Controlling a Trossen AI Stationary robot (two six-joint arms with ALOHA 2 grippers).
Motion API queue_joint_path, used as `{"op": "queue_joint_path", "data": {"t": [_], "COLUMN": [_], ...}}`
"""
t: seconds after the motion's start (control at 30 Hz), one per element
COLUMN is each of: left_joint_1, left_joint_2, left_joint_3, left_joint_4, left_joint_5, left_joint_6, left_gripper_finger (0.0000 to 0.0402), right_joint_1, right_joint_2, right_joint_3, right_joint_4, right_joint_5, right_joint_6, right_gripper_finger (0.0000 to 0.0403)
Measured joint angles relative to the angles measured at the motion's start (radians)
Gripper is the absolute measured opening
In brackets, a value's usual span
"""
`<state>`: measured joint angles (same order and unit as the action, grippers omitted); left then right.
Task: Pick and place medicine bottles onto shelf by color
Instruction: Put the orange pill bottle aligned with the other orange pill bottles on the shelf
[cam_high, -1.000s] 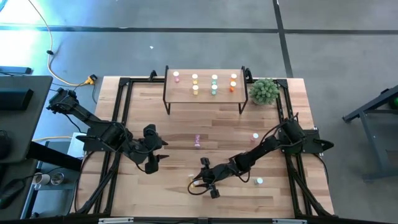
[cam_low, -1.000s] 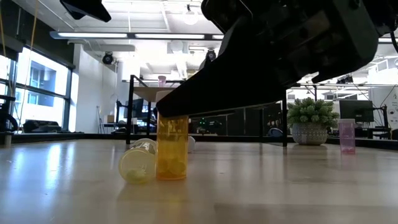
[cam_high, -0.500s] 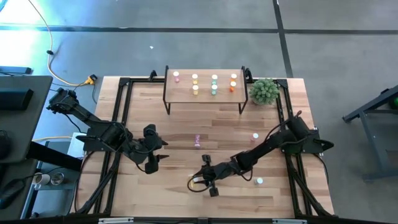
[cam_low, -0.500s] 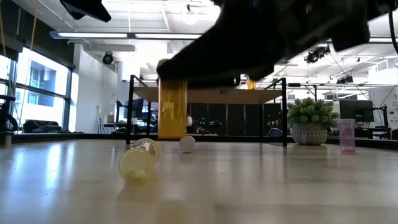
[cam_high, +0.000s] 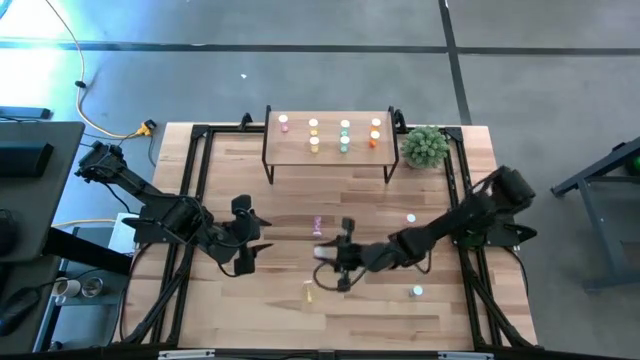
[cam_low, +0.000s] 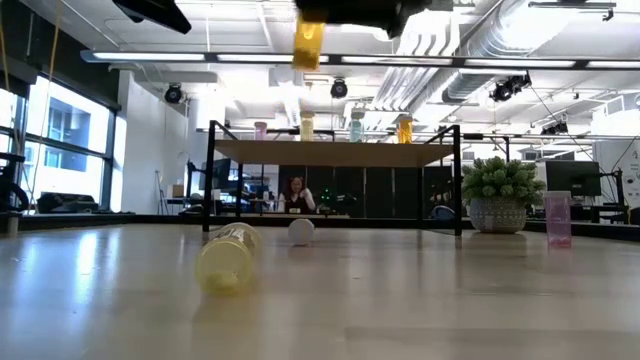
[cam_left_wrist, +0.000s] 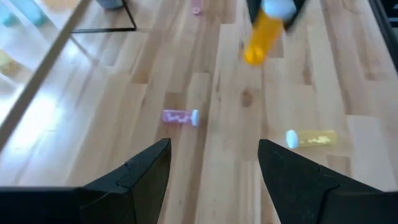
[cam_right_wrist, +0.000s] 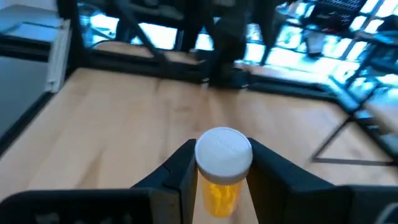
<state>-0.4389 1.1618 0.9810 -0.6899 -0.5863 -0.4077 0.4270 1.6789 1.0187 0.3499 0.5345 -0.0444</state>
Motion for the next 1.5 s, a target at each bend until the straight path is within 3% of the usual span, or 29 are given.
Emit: {"op": "queue_joint_path", "data": {"t": [0.3, 0.5, 0.73, 0.93, 1.03, 1.2, 1.5], "left_joint_1": [0.0, 0.036, 0.122, 0.189, 0.212, 0.249, 0.344], "left_joint_2": [0.0, 0.0, 0.0, 0.0, 0.0, 0.0, 0.0], "left_joint_3": [0.0, 0.0, 0.0, 0.0, 0.0, 0.0, 0.0], "left_joint_4": [0.002, 0.009, 0.008, 0.015, 0.047, 0.124, 0.245], "left_joint_5": [-0.1, -0.189, -0.196, -0.182, -0.177, -0.174, -0.148], "left_joint_6": [0.026, 0.027, 0.062, 0.071, 0.089, 0.169, 0.277], "left_gripper_finger": [0.0229, 0.0229, 0.0229, 0.0229, 0.0229, 0.0229, 0.0229], "right_joint_1": [-0.072, -0.179, -0.346, -0.486, -0.575, -0.662, -0.725], "right_joint_2": [-0.258, -0.449, -0.674, -0.816, -0.846, -0.847, -0.772], "right_joint_3": [-0.001, -0.001, -0.001, -0.042, -0.173, -0.368, -0.42], "right_joint_4": [-0.179, -0.3, -0.408, -0.547, -0.454, -0.269, -0.251], "right_joint_5": [0.1, 0.165, 0.158, 0.017, -0.067, -0.104, -0.222], "right_joint_6": [-0.196, -0.286, -0.34, -0.269, -0.224, -0.149, 0.003], "right_gripper_finger": [0.0103, 0.0103, 0.0103, 0.0103, 0.0103, 0.0103, 0.0103]}}
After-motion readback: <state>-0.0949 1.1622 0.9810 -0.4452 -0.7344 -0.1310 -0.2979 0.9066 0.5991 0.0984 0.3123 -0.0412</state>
